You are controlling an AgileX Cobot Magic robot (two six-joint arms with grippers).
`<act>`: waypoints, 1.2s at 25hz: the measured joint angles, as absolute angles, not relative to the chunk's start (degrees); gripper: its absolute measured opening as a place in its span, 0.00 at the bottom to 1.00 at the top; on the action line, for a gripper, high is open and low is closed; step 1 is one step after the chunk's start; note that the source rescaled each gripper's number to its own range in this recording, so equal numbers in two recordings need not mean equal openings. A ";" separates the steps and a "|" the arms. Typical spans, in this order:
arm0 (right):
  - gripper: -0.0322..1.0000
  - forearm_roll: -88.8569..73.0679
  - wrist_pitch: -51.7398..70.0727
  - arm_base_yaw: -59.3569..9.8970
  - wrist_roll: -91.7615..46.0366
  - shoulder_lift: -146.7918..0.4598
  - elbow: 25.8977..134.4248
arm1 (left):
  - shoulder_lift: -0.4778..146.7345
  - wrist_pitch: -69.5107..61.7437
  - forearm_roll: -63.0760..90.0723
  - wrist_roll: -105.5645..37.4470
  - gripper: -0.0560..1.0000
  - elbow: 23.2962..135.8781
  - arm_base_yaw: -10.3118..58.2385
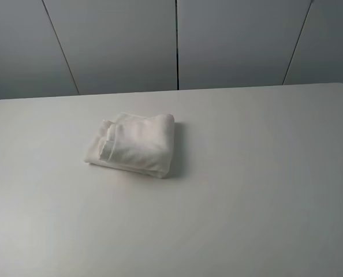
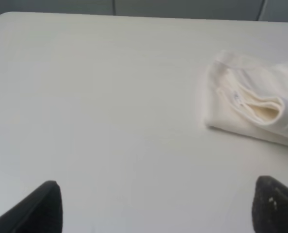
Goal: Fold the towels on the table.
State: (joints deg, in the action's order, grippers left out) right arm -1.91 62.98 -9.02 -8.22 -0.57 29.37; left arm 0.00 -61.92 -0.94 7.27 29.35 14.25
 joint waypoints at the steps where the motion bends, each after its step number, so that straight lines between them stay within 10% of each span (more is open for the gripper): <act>1: 1.00 -1.66 62.98 -7.00 -8.13 -0.17 29.37 | 0.00 -61.92 -0.94 7.27 1.00 29.35 11.85; 30: 1.00 -3.98 62.89 -3.58 -6.47 0.06 29.37 | 0.00 -61.92 0.00 5.63 1.00 29.35 9.93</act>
State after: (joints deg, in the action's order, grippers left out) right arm -3.98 62.89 -3.58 -6.47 0.06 29.37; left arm 0.00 -61.92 0.00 5.63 29.35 9.93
